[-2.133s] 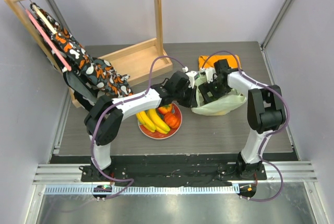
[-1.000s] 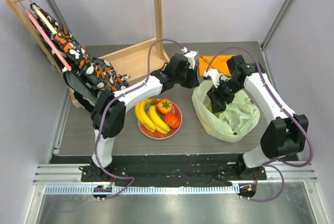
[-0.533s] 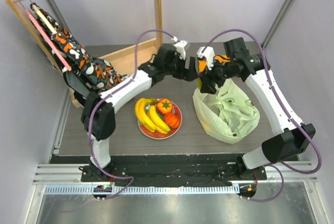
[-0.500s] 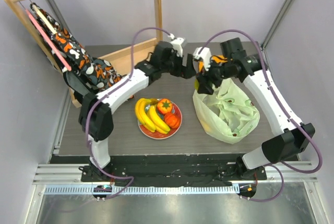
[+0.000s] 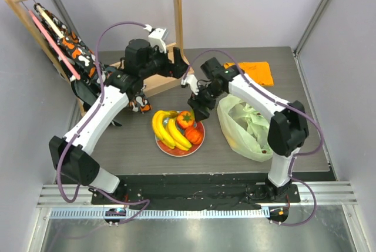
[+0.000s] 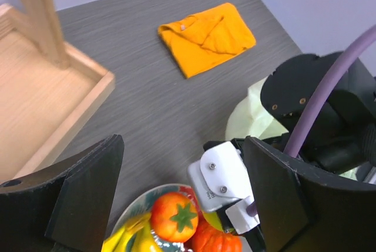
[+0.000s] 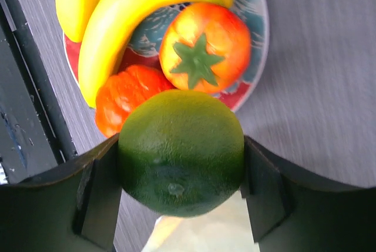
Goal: Take the fake fruits out of the plastic bag
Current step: Place the fake fruit on the plate, then adjust the plastic bag at the center of the board, then take out the fake fruit from the plastic bag.
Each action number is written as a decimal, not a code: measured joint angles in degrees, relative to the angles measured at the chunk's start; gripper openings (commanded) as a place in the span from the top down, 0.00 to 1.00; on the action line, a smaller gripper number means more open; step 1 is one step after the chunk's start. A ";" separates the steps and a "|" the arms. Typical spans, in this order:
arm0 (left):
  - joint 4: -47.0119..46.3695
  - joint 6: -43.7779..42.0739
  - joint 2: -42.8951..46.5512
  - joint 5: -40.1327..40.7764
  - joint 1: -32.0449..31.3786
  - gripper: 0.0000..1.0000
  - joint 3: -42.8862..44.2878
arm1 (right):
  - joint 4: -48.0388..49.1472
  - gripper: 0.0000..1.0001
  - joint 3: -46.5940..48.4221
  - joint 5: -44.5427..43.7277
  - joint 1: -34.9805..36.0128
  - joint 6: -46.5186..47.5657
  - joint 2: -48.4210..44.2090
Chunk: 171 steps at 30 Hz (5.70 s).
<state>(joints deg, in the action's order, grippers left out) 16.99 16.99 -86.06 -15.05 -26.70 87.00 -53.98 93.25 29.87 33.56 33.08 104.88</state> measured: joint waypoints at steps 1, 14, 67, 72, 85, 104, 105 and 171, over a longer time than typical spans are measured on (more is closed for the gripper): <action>0.28 -0.22 0.85 -0.07 0.87 0.11 -1.03 | 0.20 0.62 0.37 0.00 0.59 -0.22 1.14; 0.59 0.68 6.10 -1.20 10.62 0.12 -7.32 | 6.29 0.58 10.34 -3.32 11.69 -3.76 11.61; -1.31 -12.00 -8.76 -19.50 -15.89 0.23 -4.20 | -4.07 0.58 -30.36 -9.09 -23.28 -4.94 -28.00; 2.23 -27.08 -12.68 -23.34 -22.18 0.18 0.20 | -6.01 0.60 -29.64 -2.62 -30.93 -3.61 -25.64; 11.52 -58.01 -29.92 -19.50 -34.27 0.55 12.02 | -12.02 0.62 -26.03 8.00 -39.08 0.26 -9.84; 18.69 -57.68 -18.82 -16.48 -36.92 1.00 -10.93 | -2.60 0.66 -30.71 -1.62 -39.28 -4.48 -21.97; 18.16 -57.20 -18.71 -16.35 -37.27 0.98 -12.22 | -2.75 0.66 -30.71 -0.70 -39.28 -4.20 -23.23; 4.04 -29.38 16.35 -9.09 -3.54 0.16 -16.41 | -5.40 0.73 -20.13 -19.37 -5.84 -12.74 -3.34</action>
<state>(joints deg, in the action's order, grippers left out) 21.04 -12.38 -69.71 -24.14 -30.24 70.59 -59.37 73.12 10.50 27.73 20.34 101.54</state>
